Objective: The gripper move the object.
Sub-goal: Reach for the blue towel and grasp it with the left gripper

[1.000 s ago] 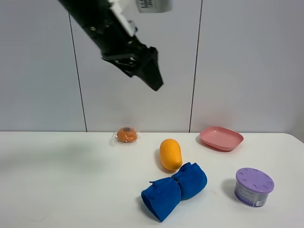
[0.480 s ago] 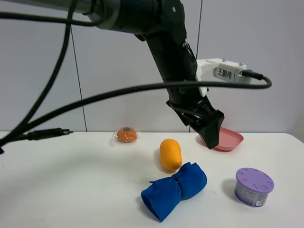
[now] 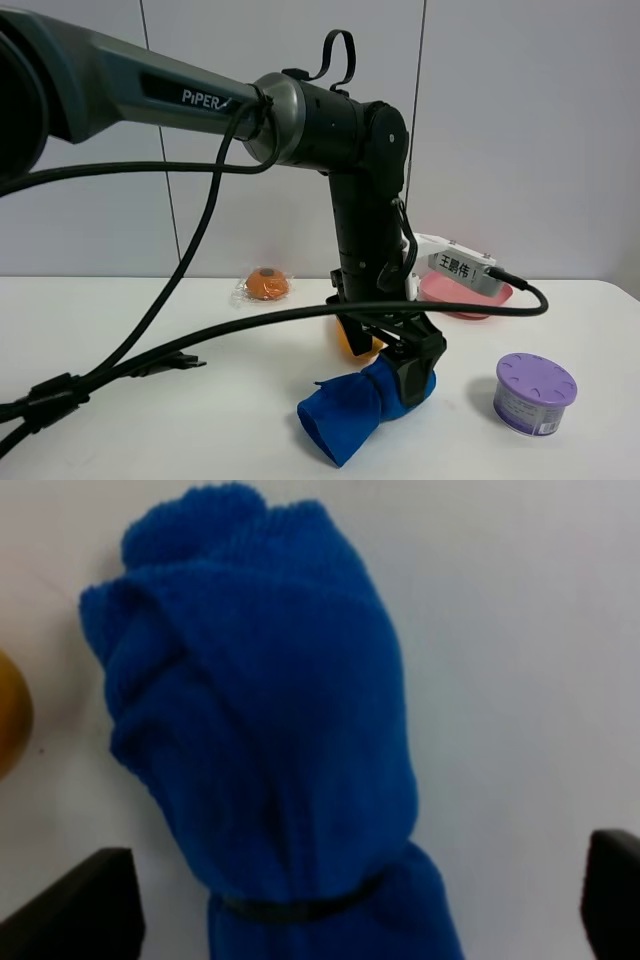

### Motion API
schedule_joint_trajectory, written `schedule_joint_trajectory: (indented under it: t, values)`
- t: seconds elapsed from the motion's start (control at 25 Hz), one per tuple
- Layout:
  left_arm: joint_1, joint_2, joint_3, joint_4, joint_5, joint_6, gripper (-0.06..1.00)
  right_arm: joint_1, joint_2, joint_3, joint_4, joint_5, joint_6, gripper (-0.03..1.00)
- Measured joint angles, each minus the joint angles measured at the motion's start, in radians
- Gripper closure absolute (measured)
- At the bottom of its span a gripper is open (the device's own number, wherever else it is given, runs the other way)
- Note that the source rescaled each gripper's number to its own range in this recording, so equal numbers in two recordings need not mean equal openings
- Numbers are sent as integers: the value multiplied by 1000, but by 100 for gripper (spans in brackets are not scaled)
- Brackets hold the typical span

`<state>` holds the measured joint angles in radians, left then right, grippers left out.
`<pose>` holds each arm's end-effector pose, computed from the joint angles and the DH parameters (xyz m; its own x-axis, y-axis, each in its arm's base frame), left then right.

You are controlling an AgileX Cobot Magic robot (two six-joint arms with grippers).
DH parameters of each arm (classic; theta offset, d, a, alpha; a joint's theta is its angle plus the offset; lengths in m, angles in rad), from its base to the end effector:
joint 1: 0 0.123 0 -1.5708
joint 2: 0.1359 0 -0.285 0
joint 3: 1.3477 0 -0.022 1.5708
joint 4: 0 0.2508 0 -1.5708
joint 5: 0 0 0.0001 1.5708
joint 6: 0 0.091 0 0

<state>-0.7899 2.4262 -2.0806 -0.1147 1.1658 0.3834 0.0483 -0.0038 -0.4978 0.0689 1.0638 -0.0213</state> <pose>0.3451 -0.3618 0.1467 -0.4188 0.8911 -0.1745 0.9076 0.4170 -0.0489 -0.0057 0.0052 0.2766 -0.4571 -0.0099 -0.8894 -0.0961 0.9946 0.0383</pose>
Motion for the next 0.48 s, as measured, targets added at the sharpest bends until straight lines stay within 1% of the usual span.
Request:
schedule_joint_trajectory:
  t: [0.48]
  values:
    - [0,68,-2,5,-31,1,2,0,0,0,0,0,0,-3]
